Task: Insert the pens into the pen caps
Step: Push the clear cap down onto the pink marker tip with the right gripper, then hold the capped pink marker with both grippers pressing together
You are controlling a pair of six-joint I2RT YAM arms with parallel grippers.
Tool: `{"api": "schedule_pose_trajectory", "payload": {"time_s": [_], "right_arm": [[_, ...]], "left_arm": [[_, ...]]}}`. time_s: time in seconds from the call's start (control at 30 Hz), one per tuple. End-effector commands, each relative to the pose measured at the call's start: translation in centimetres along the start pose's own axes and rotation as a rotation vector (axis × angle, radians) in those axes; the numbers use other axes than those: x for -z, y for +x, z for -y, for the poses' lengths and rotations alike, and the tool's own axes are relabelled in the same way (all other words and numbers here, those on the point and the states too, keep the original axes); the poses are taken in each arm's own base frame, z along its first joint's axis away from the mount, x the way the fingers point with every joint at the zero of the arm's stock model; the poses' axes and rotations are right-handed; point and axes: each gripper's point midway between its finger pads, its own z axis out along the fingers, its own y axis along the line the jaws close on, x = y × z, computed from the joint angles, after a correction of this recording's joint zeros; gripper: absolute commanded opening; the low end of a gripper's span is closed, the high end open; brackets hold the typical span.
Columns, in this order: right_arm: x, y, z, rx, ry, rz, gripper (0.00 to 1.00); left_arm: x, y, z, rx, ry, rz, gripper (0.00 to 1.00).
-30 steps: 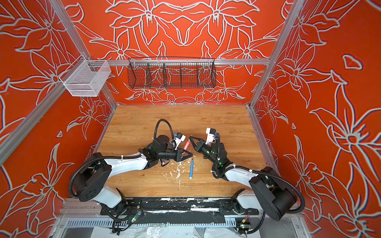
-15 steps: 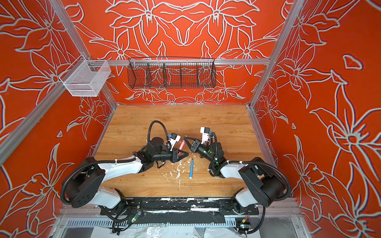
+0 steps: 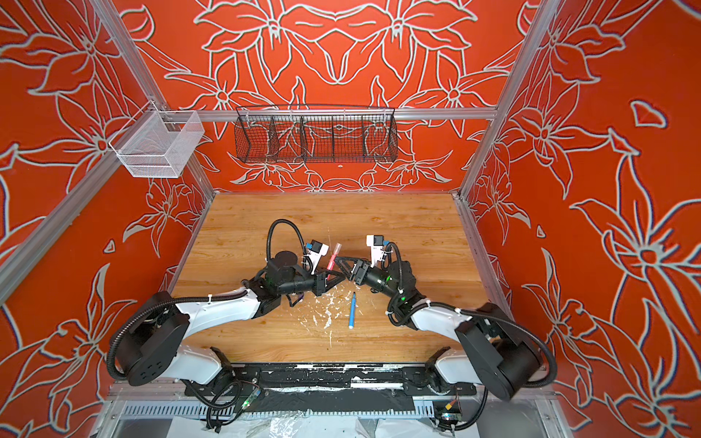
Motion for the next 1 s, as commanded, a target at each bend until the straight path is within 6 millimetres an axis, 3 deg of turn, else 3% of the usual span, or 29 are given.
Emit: {"api": "schedule_pose_trajectory", "payload": {"time_s": [0.0, 0.43, 0.83, 0.97], "right_arm": [[0.7, -1.2, -1.1, 0.082, 0.029, 0.022, 0.63], [2.0, -2.6, -1.2, 0.112, 0.1, 0.052, 0.5], [3.0, -3.3, -2.4, 0.139, 0.076, 0.084, 0.48], [2.7, -3.2, -2.2, 0.131, 0.075, 0.074, 0.42]], "left_arm": [[0.4, -1.0, 0.6, -0.056, 0.014, 0.039, 0.0], [-0.5, 1.0, 3.9, -0.281, 0.015, -0.01, 0.0], [-1.0, 1.3, 3.7, -0.276, 0.008, -0.025, 0.0], [-1.2, 1.5, 3.7, -0.278, 0.007, -0.037, 0.0]]}}
